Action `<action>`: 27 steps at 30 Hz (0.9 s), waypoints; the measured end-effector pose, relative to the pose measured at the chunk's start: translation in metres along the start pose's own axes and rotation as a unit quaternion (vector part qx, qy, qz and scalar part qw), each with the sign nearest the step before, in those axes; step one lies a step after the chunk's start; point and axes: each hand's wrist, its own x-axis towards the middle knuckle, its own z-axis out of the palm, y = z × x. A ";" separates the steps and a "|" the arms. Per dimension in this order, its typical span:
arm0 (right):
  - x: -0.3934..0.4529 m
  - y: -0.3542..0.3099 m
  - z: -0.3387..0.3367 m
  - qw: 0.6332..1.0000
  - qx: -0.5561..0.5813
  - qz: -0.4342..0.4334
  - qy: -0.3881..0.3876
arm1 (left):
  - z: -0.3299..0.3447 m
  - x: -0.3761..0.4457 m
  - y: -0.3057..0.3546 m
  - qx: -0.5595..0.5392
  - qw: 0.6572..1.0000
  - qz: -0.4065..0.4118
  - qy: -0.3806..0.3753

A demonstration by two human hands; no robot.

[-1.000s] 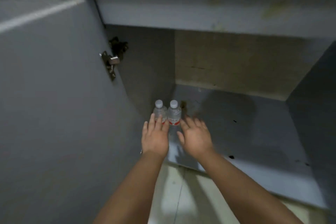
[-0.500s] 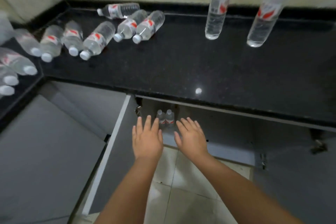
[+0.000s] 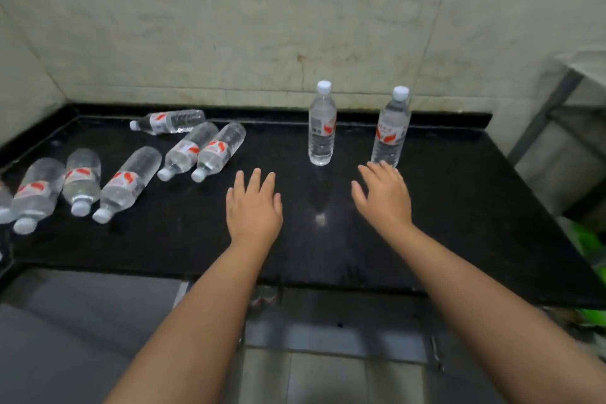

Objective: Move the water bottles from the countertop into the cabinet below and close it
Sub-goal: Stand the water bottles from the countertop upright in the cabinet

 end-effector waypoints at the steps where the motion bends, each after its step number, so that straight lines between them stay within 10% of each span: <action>1: 0.018 0.010 -0.006 1.000 -0.001 0.016 0.005 | -0.001 0.021 0.007 -0.007 1.000 0.012 0.002; 10: 0.160 0.070 -0.041 0.990 0.015 0.133 -0.037 | -0.006 0.180 0.078 -0.173 0.980 0.096 -0.023; 27: 0.207 0.073 -0.004 0.980 -0.083 0.179 -0.036 | 0.010 0.272 0.124 -0.014 0.986 0.159 -0.048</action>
